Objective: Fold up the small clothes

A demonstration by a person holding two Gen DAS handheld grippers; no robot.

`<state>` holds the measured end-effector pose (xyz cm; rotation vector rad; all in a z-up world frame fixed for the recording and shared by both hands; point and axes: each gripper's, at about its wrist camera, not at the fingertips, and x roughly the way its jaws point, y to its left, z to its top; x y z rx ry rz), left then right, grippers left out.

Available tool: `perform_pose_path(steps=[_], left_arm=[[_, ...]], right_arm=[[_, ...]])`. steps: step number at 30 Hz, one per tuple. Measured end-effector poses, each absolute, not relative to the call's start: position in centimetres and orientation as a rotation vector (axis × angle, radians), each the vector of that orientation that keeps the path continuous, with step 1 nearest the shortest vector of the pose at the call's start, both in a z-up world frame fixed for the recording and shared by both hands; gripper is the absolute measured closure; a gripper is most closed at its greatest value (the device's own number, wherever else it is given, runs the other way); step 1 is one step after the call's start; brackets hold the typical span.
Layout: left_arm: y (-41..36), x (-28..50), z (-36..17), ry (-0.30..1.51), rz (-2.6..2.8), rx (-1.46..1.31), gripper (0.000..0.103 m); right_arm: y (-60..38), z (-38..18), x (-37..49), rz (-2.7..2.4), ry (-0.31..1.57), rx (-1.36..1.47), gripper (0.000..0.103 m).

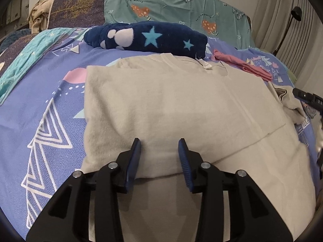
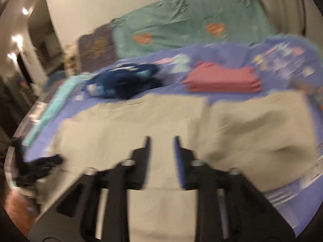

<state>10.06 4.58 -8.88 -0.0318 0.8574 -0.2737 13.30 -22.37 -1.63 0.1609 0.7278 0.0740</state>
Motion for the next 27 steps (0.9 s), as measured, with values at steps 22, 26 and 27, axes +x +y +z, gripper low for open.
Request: perform_pose_path(steps=[22, 26, 27], left_arm=[[4.9, 10.2, -8.9, 0.856, -0.282, -0.048, 0.062], [5.8, 10.0, -8.3, 0.848, -0.304, -0.127, 0.062], [6.3, 10.0, -8.0, 0.851, -0.328, -0.188, 0.062]], right_arm=[[-17.3, 2.6, 16.9, 0.391, 0.75, 0.434, 0.089], [-10.2, 0.6, 17.3, 0.573, 0.85, 0.324, 0.061], [-9.7, -0.4, 17.2, 0.579, 0.878, 0.315, 0.061]])
